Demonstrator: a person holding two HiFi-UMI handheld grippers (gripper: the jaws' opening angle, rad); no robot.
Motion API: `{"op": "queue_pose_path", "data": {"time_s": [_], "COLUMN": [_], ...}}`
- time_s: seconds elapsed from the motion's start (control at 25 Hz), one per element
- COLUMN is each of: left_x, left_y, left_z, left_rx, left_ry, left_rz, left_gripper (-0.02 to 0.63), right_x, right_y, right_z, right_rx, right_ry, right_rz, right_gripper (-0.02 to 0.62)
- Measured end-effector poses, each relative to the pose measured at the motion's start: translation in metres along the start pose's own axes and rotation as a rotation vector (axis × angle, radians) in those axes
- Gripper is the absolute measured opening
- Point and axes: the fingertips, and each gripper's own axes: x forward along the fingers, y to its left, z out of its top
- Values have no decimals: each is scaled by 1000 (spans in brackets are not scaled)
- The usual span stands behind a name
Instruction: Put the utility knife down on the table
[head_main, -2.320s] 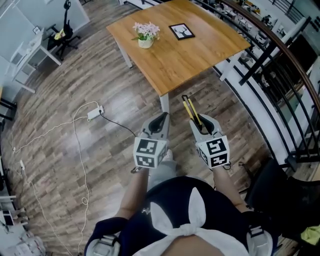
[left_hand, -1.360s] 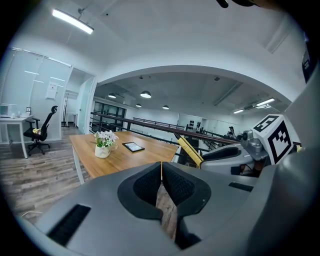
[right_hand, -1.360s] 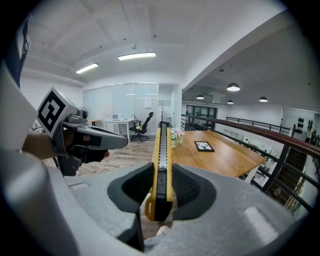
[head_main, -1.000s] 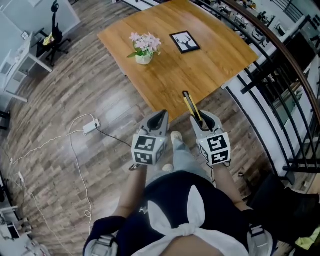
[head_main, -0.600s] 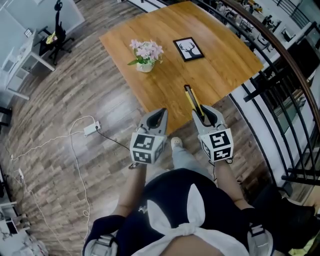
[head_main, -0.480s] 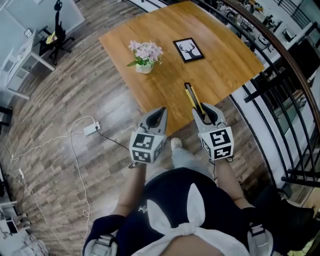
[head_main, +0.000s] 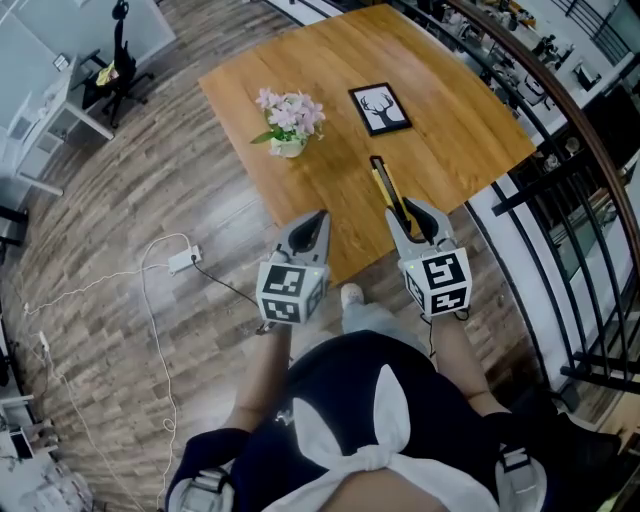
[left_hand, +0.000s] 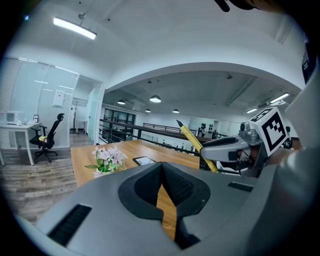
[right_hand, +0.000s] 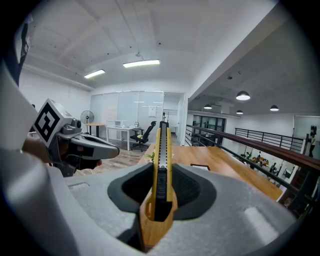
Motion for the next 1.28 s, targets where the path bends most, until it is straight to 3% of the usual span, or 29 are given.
{"op": "queue_pose_path", "data": {"time_s": [0.64, 1.28], "left_x": [35, 61], "left_y": [25, 52], "left_z": [10, -1], "left_rx": [3, -39], "left_ry": [22, 54], "left_rz": [45, 78], "left_gripper": [17, 17], "right_x": [47, 90], "right_y": [-27, -39], "right_z": [11, -4], "right_rx": [-12, -17], "right_ry": [-13, 31], "right_rz": [50, 94], "right_gripper": [114, 114]}}
